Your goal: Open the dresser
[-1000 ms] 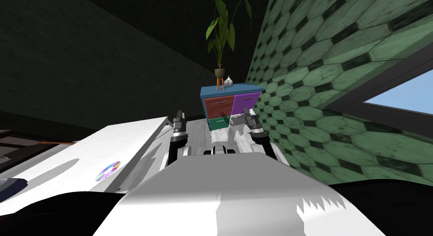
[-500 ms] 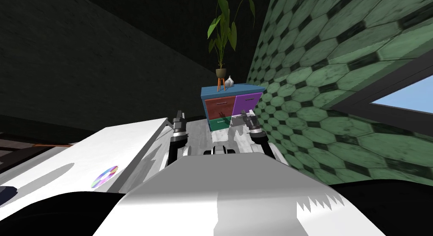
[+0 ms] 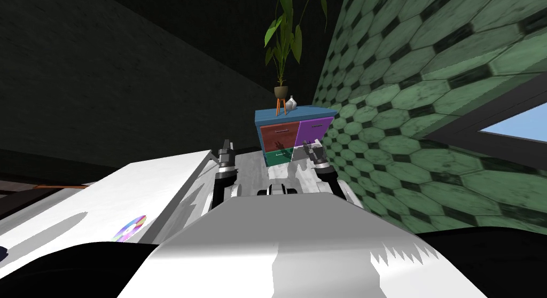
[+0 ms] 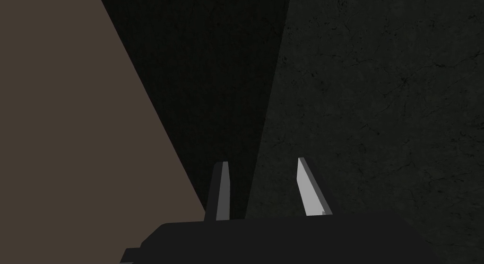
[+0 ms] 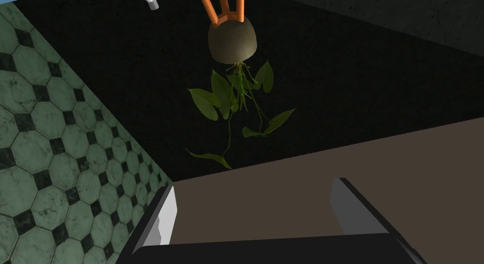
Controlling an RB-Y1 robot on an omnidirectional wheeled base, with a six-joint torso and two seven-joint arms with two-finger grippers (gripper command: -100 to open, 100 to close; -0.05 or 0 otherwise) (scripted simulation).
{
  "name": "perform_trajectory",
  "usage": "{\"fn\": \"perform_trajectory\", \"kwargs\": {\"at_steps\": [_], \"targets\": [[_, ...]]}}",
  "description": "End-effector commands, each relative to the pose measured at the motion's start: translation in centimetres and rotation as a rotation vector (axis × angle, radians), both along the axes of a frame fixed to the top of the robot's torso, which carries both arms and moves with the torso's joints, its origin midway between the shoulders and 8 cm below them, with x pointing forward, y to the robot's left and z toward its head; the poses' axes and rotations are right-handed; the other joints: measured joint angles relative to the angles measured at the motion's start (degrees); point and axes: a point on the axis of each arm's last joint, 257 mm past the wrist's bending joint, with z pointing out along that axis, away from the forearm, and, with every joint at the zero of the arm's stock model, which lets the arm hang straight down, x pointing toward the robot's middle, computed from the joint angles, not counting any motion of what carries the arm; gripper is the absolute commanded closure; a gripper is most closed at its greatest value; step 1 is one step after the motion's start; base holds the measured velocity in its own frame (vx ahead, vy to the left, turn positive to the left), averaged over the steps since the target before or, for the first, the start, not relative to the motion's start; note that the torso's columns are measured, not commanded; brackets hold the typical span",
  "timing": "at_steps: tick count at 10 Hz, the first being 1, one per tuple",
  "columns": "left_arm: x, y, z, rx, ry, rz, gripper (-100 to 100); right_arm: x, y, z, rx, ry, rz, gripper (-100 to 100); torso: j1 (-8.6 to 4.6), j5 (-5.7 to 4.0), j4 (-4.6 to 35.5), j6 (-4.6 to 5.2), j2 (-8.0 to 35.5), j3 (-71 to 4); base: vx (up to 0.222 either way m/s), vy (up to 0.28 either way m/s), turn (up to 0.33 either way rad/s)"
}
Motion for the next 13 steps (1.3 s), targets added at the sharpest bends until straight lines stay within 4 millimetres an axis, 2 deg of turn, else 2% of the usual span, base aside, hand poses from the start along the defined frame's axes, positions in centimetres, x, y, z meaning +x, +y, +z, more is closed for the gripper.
{"fn": "perform_trajectory", "kwargs": {"at_steps": [1, 4, 9, 10, 13], "targets": [[0.0, 0.0, 0.0, 0.000, 0.000, 0.000, 0, 0.2, 0.0, -0.4, -0.061, -0.003, -0.030, -100, 0.01, 0.02, -0.01, 0.00, -0.04, -0.03, 0.033, 0.023, 0.002], [0.0, 0.0, 0.0, 0.000, 0.000, 0.000, 0, 0.9, -0.1, -2.2, -0.193, 0.008, -0.085, -100, -0.01, 0.01, -0.02, 0.00, -0.07, -0.05, 0.059, 0.049, -0.012], [0.0, 0.0, 0.0, 0.000, 0.000, 0.000, 0, 1.2, -0.2, -3.1, -0.319, 0.000, -0.143, -100, -0.04, 0.00, -0.01, 0.00, -0.01, -0.02, 0.045, 0.038, -0.004], [0.0, 0.0, 0.0, 0.000, 0.000, 0.000, 0, 1.6, -0.4, -4.0, -0.378, 0.006, -0.164, -100, -0.09, -0.01, 0.00, 0.00, 0.03, 0.00, 0.055, 0.026, -0.003], [0.0, 0.0, 0.0, 0.000, 0.000, 0.000, 0, 1.9, -0.5, -4.9, -0.474, 0.003, -0.203, -100, 0.09, 0.03, -0.04, -0.01, -0.16, -0.10, 0.075, 0.052, -0.002]]}}
